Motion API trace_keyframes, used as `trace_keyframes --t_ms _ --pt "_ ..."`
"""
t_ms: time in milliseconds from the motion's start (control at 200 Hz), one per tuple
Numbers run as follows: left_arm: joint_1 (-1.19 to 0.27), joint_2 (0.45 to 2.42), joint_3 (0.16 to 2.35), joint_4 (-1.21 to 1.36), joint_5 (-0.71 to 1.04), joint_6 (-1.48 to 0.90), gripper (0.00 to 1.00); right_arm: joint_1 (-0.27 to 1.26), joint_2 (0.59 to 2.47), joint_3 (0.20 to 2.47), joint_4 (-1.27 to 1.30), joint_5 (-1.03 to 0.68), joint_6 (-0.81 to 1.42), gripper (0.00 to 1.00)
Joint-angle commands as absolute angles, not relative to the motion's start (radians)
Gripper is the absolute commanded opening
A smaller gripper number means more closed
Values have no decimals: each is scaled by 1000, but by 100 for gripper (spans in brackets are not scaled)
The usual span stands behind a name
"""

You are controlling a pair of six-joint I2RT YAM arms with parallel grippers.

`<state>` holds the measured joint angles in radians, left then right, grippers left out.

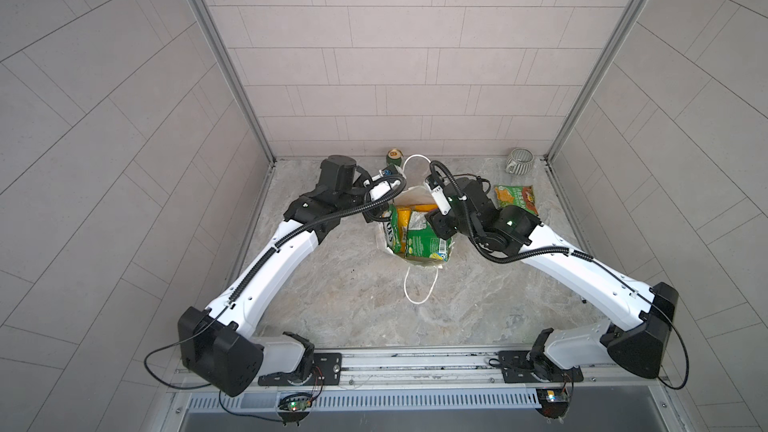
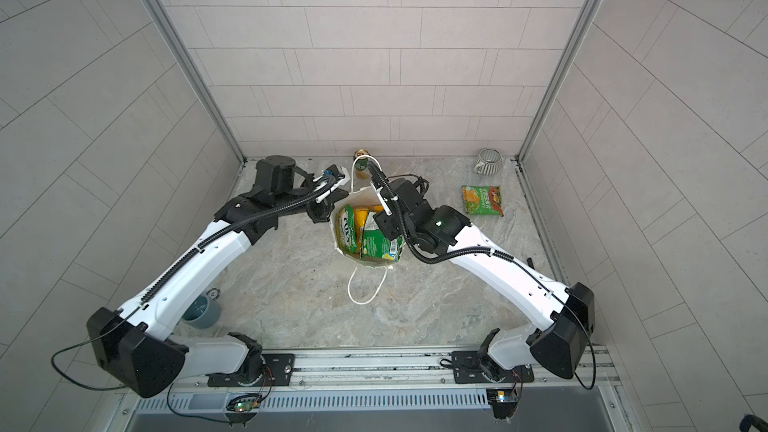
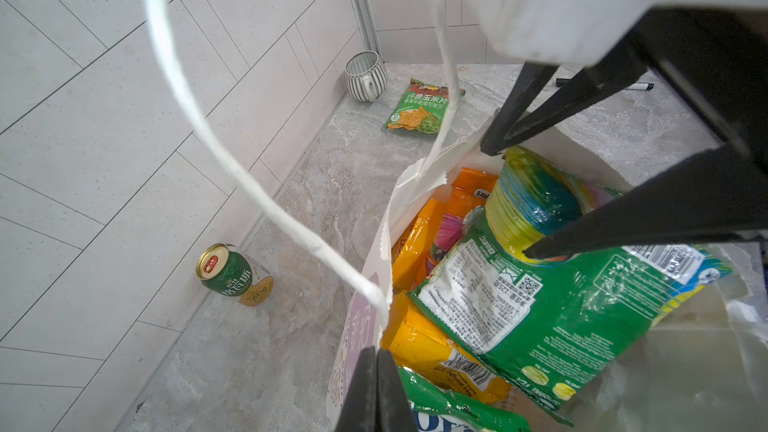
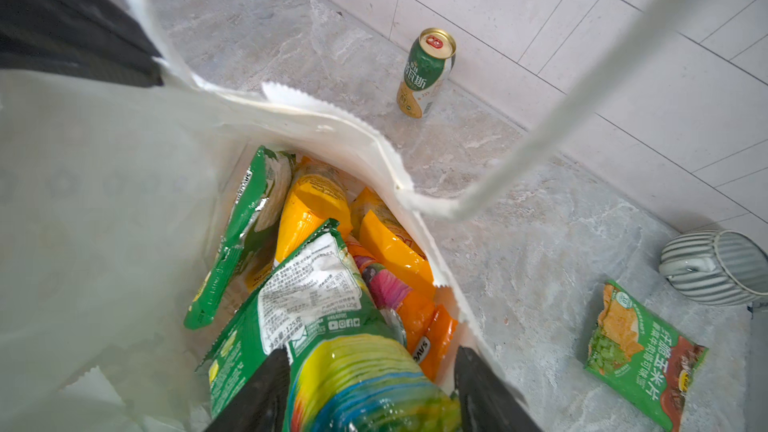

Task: Take the snacks out of the paper bag
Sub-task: 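Lower the right gripper into the bag and grasp the green Fox's candy packet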

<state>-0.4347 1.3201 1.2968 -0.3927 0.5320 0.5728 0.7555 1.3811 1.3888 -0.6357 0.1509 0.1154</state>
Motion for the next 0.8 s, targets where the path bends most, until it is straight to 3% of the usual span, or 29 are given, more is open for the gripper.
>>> trace_keyframes --t_ms 0,375,670,796 --pt "-443 1325 1292 -359 546 566 0 736 1370 1410 -701 162 113 64" --pt "-443 1331 1292 -359 533 563 0 720 1371 1388 -706 -17 184 57" --pt "-443 1329 1294 -354 525 556 0 721 1351 1384 -647 -97 261 29" --pt "-444 1323 1293 -353 523 553 0 721 1357 1380 -636 -106 290 35"
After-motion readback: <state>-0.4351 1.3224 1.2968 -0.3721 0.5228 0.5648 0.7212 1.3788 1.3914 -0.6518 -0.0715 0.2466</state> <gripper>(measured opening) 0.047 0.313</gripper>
